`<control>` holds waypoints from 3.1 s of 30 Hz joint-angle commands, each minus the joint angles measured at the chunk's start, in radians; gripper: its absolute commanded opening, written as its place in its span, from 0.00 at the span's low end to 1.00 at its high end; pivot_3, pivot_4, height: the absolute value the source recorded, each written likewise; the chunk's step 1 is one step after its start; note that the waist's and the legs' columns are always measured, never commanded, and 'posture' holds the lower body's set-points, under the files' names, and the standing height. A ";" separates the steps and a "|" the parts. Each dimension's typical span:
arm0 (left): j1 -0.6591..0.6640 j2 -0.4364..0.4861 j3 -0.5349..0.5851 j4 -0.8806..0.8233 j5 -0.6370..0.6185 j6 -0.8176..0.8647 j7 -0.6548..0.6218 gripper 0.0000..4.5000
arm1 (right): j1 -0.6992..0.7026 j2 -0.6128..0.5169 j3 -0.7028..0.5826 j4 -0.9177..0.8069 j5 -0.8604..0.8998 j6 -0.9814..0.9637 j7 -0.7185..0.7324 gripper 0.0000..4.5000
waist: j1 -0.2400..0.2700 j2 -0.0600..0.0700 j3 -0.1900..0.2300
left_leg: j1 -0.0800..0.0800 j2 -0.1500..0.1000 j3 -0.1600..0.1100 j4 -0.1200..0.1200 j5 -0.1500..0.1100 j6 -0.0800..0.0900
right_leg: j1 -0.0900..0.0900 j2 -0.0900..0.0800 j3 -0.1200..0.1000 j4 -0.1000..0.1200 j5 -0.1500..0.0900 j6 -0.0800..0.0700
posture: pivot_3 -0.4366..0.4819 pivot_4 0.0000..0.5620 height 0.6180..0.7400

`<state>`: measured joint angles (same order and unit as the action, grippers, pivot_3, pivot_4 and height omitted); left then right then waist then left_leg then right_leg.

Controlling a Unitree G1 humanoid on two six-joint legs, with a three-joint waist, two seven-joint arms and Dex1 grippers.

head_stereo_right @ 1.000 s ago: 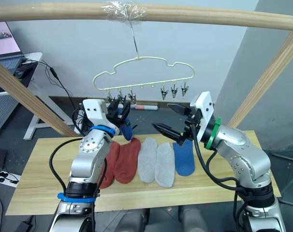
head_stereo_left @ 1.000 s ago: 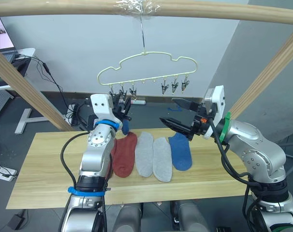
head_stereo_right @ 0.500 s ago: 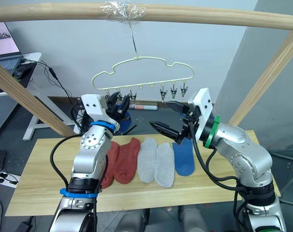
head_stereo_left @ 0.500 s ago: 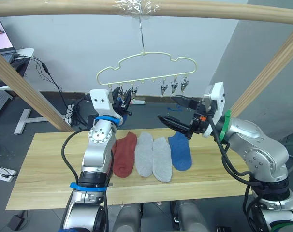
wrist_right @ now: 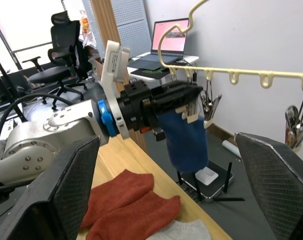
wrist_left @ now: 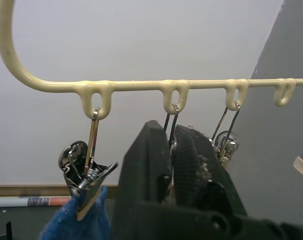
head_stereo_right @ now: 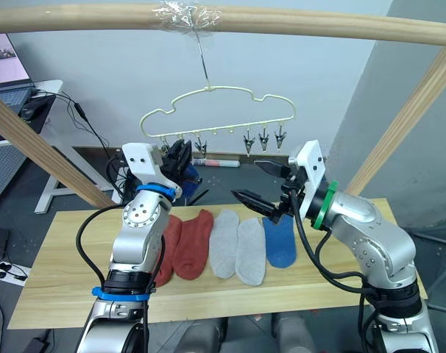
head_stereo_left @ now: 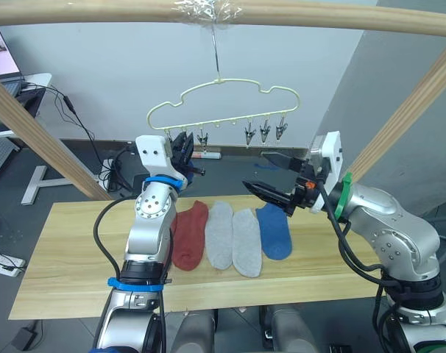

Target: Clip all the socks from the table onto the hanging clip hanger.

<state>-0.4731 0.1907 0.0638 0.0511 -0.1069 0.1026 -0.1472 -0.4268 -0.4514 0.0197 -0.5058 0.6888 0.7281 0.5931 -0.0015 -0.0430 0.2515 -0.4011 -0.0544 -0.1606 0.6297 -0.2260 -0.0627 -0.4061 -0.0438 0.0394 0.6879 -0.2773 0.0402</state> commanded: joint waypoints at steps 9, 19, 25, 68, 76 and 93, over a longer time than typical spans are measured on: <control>0.000 0.024 0.010 -0.030 -0.015 0.034 -0.044 0.00 | 0.108 -0.057 0.085 0.058 -0.202 -0.062 -0.069 1.00 | 0.001 0.000 0.000 | 0.000 0.000 0.000 0.000 0.000 0.000 | 0.000 0.000 0.000 0.000 0.000 0.000 | 0.53 0.37 1.00; 0.011 0.061 0.017 -0.042 -0.037 0.078 -0.103 0.00 | 0.061 0.149 0.191 0.587 -0.465 -0.220 -0.205 1.00 | -0.010 0.001 0.000 | 0.002 0.003 0.002 0.000 0.001 -0.002 | 0.000 0.005 0.001 0.000 0.002 -0.002 | 0.53 0.36 1.00; 0.026 0.054 0.019 -0.066 -0.036 0.094 -0.099 0.00 | 0.002 0.178 0.236 0.870 -0.633 -0.343 -0.258 1.00 | -0.005 0.002 -0.001 | 0.002 0.007 0.003 0.000 0.002 -0.002 | 0.000 0.008 0.001 -0.001 0.004 -0.004 | 0.54 0.36 1.00; -0.126 0.147 0.441 -0.076 -0.881 0.948 -0.142 0.00 | 0.001 0.204 0.360 0.472 -0.696 -0.618 0.089 0.01 | -0.022 0.011 -0.021 | 0.002 0.016 0.002 0.000 0.008 -0.009 | 0.001 0.020 0.002 -0.007 0.012 -0.005 | 0.54 0.33 1.00; -0.132 0.120 0.442 -0.109 -0.941 0.935 -0.065 0.00 | -0.068 0.293 0.347 0.555 -0.649 -0.613 0.128 0.01 | -0.022 0.011 -0.021 | 0.002 0.015 0.001 -0.001 0.009 -0.011 | 0.001 0.020 0.002 -0.008 0.013 -0.006 | 0.56 0.32 1.00; -0.102 0.119 0.422 -0.168 -1.056 0.945 0.006 0.00 | -0.129 0.367 0.318 0.564 -0.571 -0.551 0.124 0.01 | -0.005 0.011 -0.021 | 0.001 0.016 0.001 -0.002 0.009 -0.012 | 0.000 0.020 0.001 -0.008 0.013 -0.006 | 0.58 0.34 1.00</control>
<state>-0.5616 0.2999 0.4845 -0.0611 -1.1210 1.0492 -0.1367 -0.5397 -0.0935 0.3605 0.0729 0.1007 0.1865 0.7178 -0.0069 -0.0317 0.2304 -0.3999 -0.0389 -0.1601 0.6281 -0.2171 -0.0744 -0.4058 -0.0242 0.0407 0.6802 -0.2644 0.0337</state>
